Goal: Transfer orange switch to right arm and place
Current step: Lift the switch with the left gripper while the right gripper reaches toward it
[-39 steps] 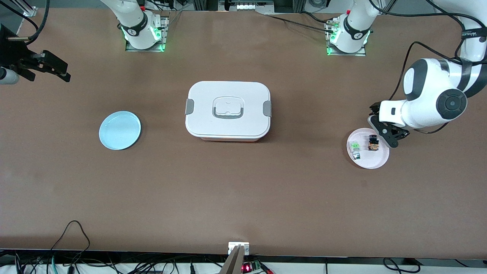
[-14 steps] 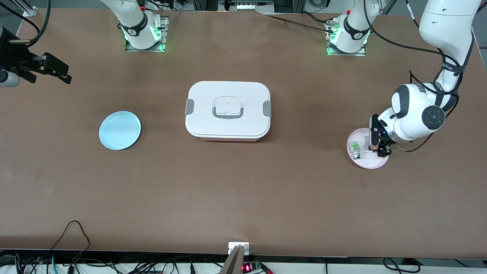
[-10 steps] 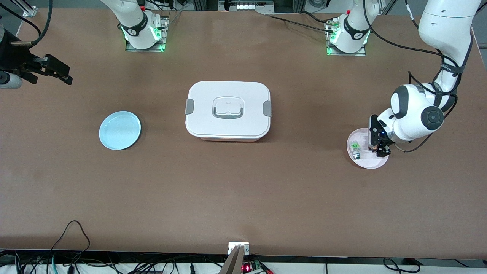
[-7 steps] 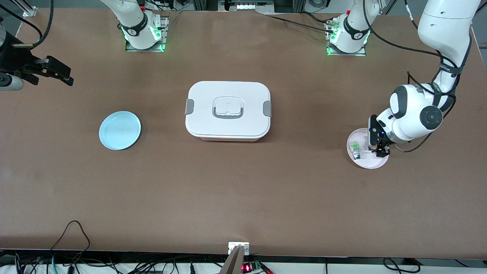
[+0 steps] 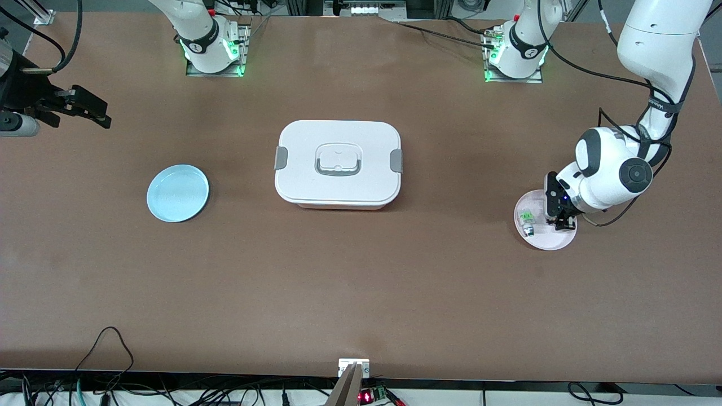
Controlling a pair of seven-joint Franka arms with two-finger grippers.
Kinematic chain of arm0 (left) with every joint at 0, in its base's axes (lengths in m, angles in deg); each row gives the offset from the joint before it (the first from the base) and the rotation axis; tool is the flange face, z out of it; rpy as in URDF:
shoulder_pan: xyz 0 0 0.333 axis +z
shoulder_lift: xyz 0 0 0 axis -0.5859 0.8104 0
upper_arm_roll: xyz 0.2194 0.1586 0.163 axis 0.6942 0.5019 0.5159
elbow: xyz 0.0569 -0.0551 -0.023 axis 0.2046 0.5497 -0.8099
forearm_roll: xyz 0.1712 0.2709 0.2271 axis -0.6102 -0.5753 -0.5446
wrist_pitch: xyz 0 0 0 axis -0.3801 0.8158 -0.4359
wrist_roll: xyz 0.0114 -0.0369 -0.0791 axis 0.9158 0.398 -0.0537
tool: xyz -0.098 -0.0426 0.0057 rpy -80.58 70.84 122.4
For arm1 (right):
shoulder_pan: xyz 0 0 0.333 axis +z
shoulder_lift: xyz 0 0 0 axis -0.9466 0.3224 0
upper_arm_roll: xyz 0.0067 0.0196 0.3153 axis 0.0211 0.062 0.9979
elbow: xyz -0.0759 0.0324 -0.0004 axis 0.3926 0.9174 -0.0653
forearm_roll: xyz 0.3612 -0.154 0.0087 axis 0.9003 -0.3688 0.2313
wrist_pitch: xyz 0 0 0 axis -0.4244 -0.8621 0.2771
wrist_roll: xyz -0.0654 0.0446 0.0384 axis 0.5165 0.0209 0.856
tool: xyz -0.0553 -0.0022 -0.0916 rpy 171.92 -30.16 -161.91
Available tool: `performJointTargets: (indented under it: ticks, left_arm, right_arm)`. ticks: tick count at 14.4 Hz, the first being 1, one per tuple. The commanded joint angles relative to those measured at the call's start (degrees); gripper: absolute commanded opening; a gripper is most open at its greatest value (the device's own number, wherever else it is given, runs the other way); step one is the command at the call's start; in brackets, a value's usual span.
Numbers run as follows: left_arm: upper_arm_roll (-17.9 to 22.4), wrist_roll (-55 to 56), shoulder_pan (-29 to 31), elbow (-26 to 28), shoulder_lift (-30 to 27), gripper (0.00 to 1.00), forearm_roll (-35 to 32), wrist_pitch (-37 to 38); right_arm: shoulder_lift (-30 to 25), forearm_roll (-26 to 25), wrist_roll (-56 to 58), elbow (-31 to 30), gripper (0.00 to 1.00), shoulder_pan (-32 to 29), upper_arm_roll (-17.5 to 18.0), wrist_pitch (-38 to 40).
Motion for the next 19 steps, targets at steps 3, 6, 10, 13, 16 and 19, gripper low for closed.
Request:
performJointTargets:
  ticks: [3,6,10,13,16,19]
  left_arm:
    - [-2.34,-1.16,0.81,-0.57,-3.58,0.00,1.11,0.34]
    - [-5.15,-0.63,1.08,-2.58,-7.63,0.00,4.15,4.45]
    - [-10.60,-0.63,1.08,-5.40,-8.60,0.00,24.94,11.92]
    - [-14.03,-1.16,0.82,-6.36,-10.10,0.00,45.24,17.91]
    - [-19.21,-1.16,0.64,-7.68,-10.28,0.00,63.89,21.16]
    - [-24.31,-1.16,0.20,-10.58,-10.36,0.00,77.70,25.21]
  right_arm:
    - [-0.53,0.12,0.36,-1.16,1.00,-0.29,0.35,-0.45]
    - [-0.53,0.04,0.44,-1.16,1.00,-0.20,0.26,-0.36]
    - [-0.44,-0.05,0.62,-1.16,1.00,-0.20,0.35,-0.27]
    - [-0.62,0.39,0.44,-1.86,1.00,-0.20,0.52,0.17]
    - [-0.53,11.59,0.09,-2.12,1.00,-0.29,0.26,0.43]
    - [-0.27,23.55,-0.35,-3.44,1.00,-0.46,-1.05,0.52]
